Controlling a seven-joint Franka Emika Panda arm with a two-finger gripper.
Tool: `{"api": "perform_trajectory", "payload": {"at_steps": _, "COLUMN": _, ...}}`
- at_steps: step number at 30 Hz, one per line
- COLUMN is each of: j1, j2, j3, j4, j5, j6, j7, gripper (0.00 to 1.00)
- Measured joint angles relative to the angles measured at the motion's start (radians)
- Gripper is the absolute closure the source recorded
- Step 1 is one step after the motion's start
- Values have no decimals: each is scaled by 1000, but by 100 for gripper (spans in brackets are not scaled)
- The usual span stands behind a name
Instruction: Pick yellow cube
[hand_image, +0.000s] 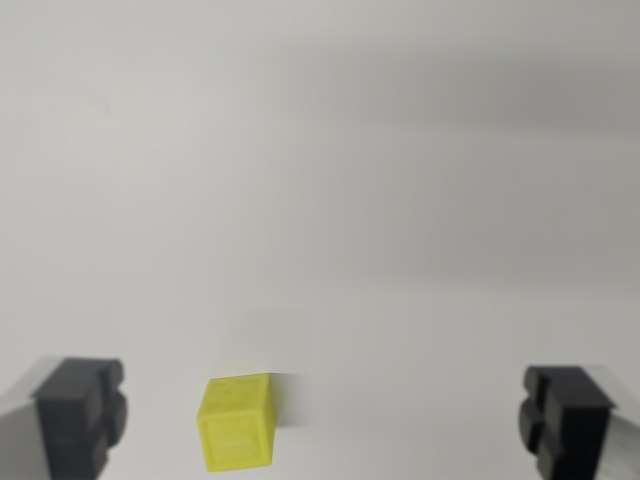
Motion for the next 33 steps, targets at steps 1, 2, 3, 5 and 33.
{"api": "perform_trajectory", "payload": {"at_steps": 1, "j1": 0, "j2": 0, "j3": 0, "j4": 0, "j5": 0, "j6": 0, "j7": 0, "gripper": 0}}
{"api": "perform_trajectory", "payload": {"at_steps": 2, "j1": 0, "j2": 0, "j3": 0, "j4": 0, "j5": 0, "j6": 0, "j7": 0, "gripper": 0}}
{"api": "perform_trajectory", "payload": {"at_steps": 3, "j1": 0, "j2": 0, "j3": 0, "j4": 0, "j5": 0, "j6": 0, "j7": 0, "gripper": 0}}
{"api": "perform_trajectory", "payload": {"at_steps": 5, "j1": 0, "j2": 0, "j3": 0, "j4": -1, "j5": 0, "j6": 1, "j7": -1, "gripper": 0}}
{"api": "perform_trajectory", "payload": {"at_steps": 33, "j1": 18, "j2": -67, "j3": 0, "j4": -210, "j5": 2, "j6": 145, "j7": -2, "gripper": 0}}
